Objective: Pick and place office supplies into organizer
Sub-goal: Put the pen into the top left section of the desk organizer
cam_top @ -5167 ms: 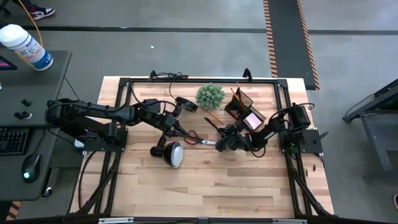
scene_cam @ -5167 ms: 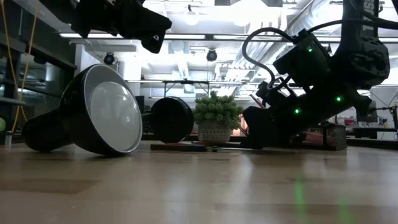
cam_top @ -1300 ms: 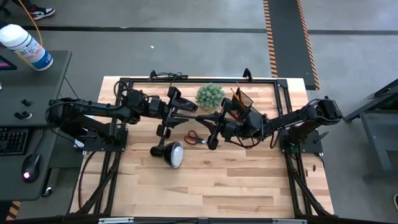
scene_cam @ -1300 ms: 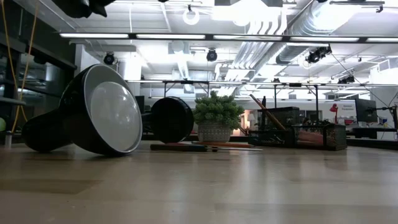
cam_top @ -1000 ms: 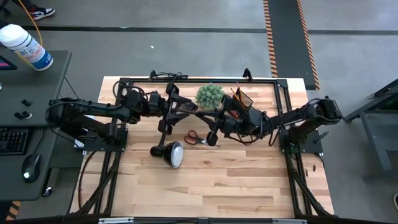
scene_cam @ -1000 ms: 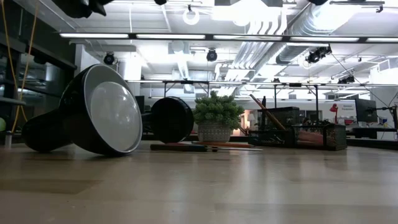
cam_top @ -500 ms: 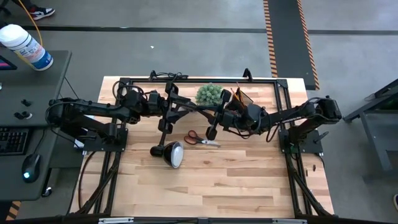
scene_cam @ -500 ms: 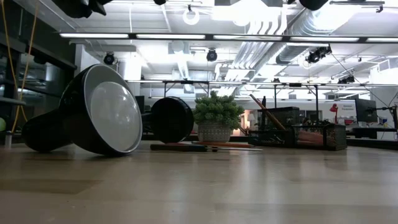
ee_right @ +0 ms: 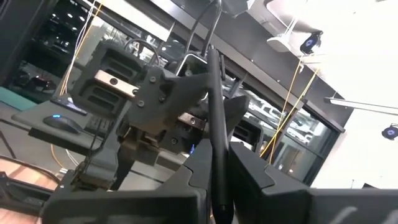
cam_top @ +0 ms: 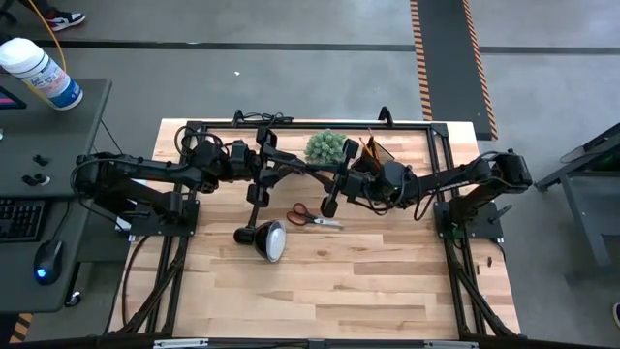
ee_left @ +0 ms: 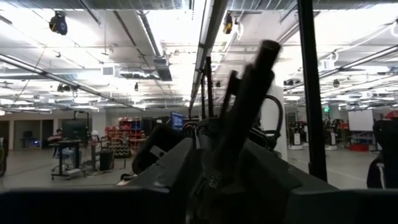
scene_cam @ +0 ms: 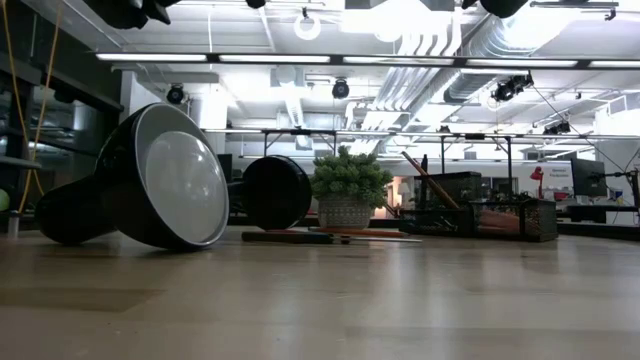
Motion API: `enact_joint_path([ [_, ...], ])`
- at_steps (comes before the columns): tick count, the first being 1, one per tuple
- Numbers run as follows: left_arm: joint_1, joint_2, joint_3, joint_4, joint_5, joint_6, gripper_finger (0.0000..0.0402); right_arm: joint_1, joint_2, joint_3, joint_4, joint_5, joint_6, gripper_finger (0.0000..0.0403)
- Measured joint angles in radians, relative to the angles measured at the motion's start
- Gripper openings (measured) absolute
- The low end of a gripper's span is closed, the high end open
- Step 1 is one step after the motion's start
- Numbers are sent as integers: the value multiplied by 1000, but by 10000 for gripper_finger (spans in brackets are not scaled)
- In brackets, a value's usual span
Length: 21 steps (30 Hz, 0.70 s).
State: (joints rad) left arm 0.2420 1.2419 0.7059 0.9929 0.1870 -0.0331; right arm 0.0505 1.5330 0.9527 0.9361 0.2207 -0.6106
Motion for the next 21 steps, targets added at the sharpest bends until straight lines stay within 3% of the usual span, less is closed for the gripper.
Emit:
enact_joint_path([
  [9, 0, 0, 0, -2, -17, 5, 17, 0, 0, 0, -5, 8, 2, 26],
  [15, 0, -2, 0, -23, -75, -22, 25, 0, -1, 0, -17, 23, 17, 29],
  [19, 0, -1, 1, -63, -105, -27, 21, 2, -1, 0, -55, 34, 34, 85],
  [21, 1, 0, 1, -77, -110, -16, 12, 15, -1, 0, -73, 94, 25, 116],
])
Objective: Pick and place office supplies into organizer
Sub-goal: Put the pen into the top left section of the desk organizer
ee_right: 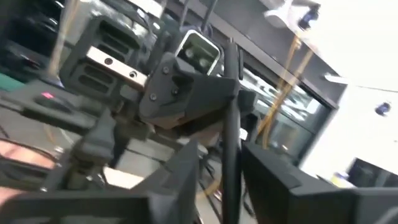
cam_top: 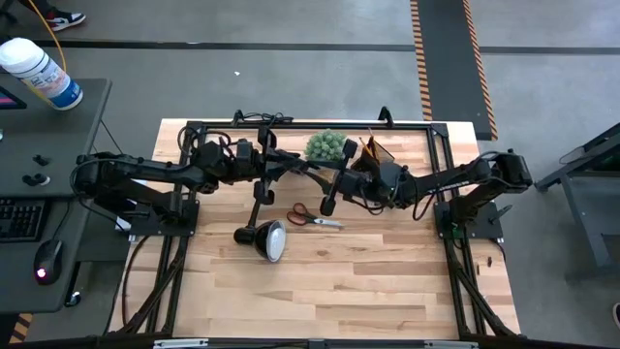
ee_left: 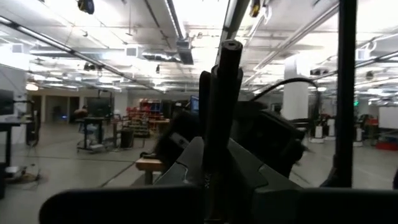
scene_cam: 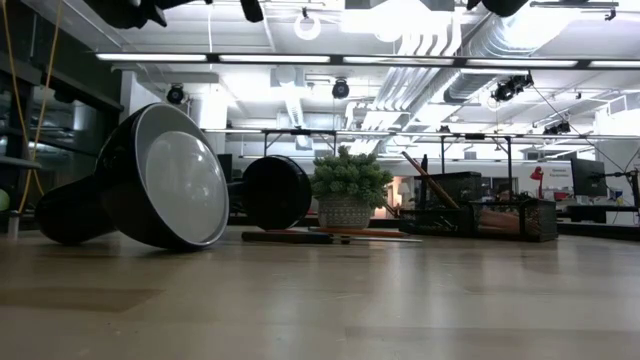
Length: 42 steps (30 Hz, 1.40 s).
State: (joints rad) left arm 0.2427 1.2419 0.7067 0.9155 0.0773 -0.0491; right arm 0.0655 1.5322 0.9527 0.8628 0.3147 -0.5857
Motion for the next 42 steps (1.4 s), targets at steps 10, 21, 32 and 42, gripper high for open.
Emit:
enact_joint_path([
  [10, 51, 1, 0, -67, -28, 13, 30, 161, -19, 0, -43, 575, -171, 174],
  [21, 254, 115, 6, -18, 240, -2, 15, 390, -18, -183, -162, 1046, 116, 118],
  [32, 319, 372, 197, -35, 393, -79, 13, 430, -17, -417, -169, 1014, 567, 9],
  [42, 295, 600, 428, -94, 344, -80, 13, 504, -17, -445, -178, 1015, 613, 5],
])
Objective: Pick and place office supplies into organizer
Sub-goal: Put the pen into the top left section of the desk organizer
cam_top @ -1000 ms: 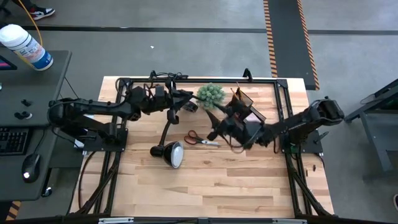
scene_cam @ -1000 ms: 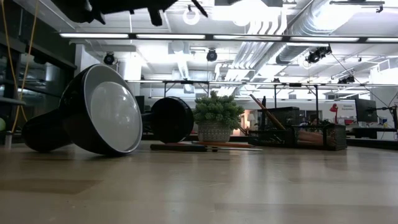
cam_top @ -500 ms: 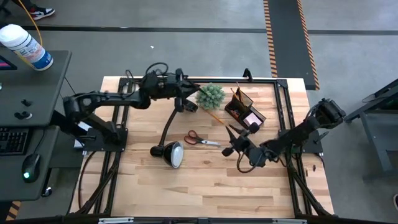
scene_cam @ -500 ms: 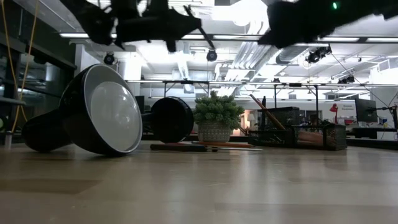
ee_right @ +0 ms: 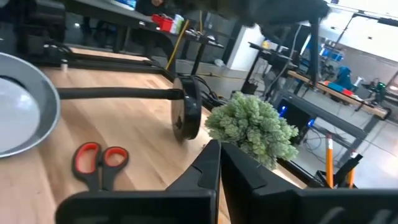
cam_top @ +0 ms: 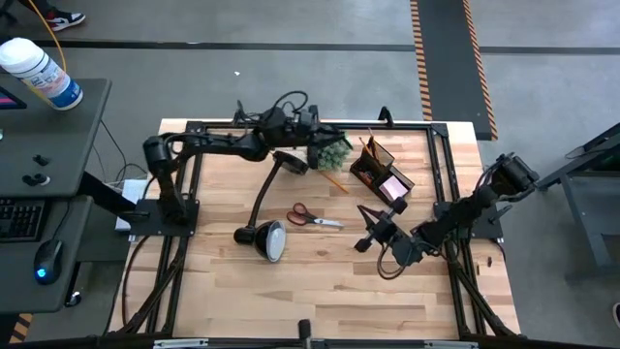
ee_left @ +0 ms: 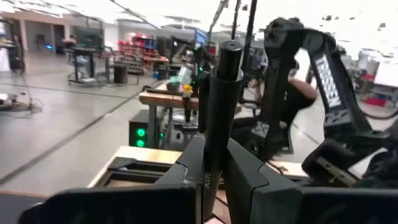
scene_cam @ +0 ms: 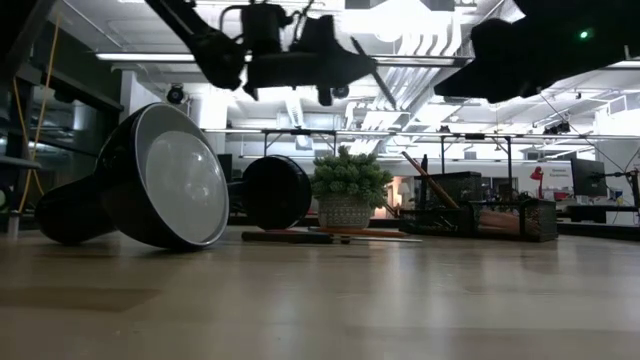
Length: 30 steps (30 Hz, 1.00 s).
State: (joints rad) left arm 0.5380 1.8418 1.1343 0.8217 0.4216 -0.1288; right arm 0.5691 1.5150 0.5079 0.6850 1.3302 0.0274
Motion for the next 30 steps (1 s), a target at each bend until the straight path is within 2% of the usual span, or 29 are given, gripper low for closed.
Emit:
enact_joint_path([
  [3, -30, 52, 68, -32, -5, 72, 13, 24, 0, 0, 0, 0, 2, 1],
  [8, -71, 108, 180, -189, -51, 202, 13, 58, 0, 1, -1, 1, 13, 1],
  [15, -78, 165, 296, -269, -61, 261, 14, 90, 0, 2, -15, 3, 52, 1],
  [21, -51, 211, 372, -340, 51, 303, 14, 106, 0, 2, -16, 3, 62, 1],
  [30, 25, 273, 531, -583, 90, 256, 14, 104, 0, 2, -20, 1, 61, 1],
])
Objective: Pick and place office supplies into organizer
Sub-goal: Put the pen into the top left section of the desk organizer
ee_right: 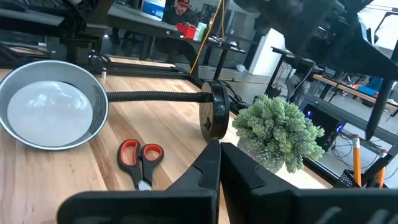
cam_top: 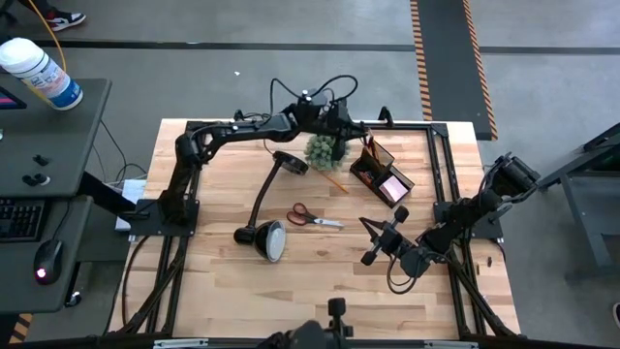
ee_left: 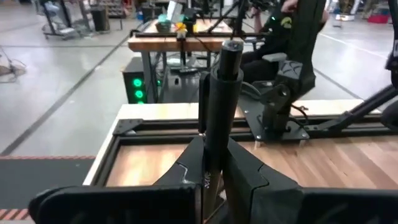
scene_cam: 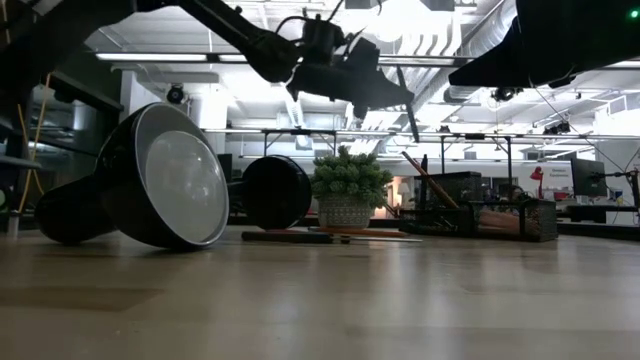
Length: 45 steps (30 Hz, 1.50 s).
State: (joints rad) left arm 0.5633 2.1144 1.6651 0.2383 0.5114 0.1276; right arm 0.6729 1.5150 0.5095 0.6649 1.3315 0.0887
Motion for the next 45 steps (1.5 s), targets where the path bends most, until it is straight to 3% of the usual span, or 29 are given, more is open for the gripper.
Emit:
enact_joint_path([
  [5, 6, 56, 59, -27, 39, 23, 14, -1, 0, 0, -2, -2, 1, 1],
  [20, 6, 183, 207, -31, 23, 52, 14, -1, 0, 0, -11, -7, 0, 1],
  [33, 6, 229, 237, -80, -16, 113, 14, -1, 0, 0, -11, -8, 5, 1],
  [45, 6, 229, 236, -84, -26, 62, 32, -1, 0, 0, -11, -18, 8, 1],
])
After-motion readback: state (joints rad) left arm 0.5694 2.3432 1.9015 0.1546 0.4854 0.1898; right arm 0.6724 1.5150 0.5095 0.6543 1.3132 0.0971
